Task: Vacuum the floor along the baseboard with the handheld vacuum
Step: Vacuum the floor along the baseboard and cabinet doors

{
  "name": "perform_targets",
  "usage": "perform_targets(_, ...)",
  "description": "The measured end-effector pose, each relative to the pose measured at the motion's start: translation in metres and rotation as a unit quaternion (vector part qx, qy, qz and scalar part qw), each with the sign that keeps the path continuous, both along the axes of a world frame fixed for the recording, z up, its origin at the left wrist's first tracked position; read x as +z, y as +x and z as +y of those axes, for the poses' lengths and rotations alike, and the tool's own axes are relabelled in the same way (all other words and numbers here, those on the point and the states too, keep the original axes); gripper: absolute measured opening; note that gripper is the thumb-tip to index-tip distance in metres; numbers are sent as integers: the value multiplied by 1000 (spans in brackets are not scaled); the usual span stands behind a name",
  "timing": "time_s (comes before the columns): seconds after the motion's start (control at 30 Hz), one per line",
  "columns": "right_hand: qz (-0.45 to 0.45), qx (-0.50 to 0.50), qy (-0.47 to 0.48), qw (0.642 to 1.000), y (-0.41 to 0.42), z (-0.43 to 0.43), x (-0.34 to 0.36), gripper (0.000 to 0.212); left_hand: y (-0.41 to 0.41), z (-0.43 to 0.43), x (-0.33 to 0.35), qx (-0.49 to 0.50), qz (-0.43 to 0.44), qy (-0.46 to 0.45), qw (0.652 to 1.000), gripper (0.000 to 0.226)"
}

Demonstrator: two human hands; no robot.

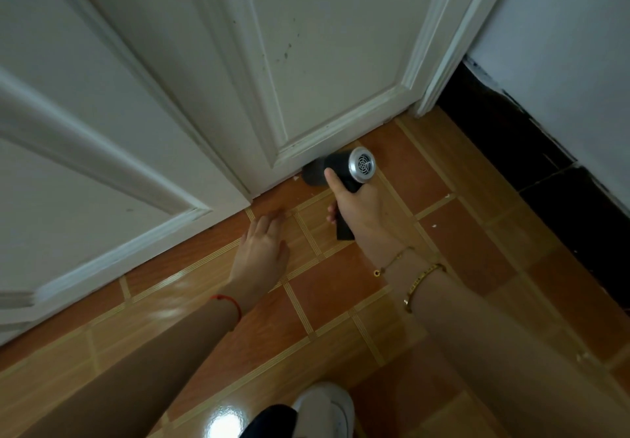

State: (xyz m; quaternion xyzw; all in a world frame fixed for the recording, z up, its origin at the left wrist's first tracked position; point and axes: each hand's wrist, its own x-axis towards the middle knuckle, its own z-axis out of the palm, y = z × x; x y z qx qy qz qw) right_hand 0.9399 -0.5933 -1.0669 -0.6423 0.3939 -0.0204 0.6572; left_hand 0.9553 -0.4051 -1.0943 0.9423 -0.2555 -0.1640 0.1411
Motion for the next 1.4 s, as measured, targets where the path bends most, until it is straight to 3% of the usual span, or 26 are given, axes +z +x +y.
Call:
perform_targets(0.2,2,60,16,998,-10,3,1,29,-4,-6,1,-3,-5,-6,1000,52)
perform_targets(0.53,59,6,-157,986,-60,-75,11,35,-20,-62,8,-113,20,-65,991,60)
perform_targets(0.8,134,-62,-286,947,-120,-151,21,51,-39,-109,4,-163,3,-54,985,59)
perform_targets(1.4,166,84,-271,944,-156,-140,30,38,-41,-107,-1,-89,14,-33,995,70)
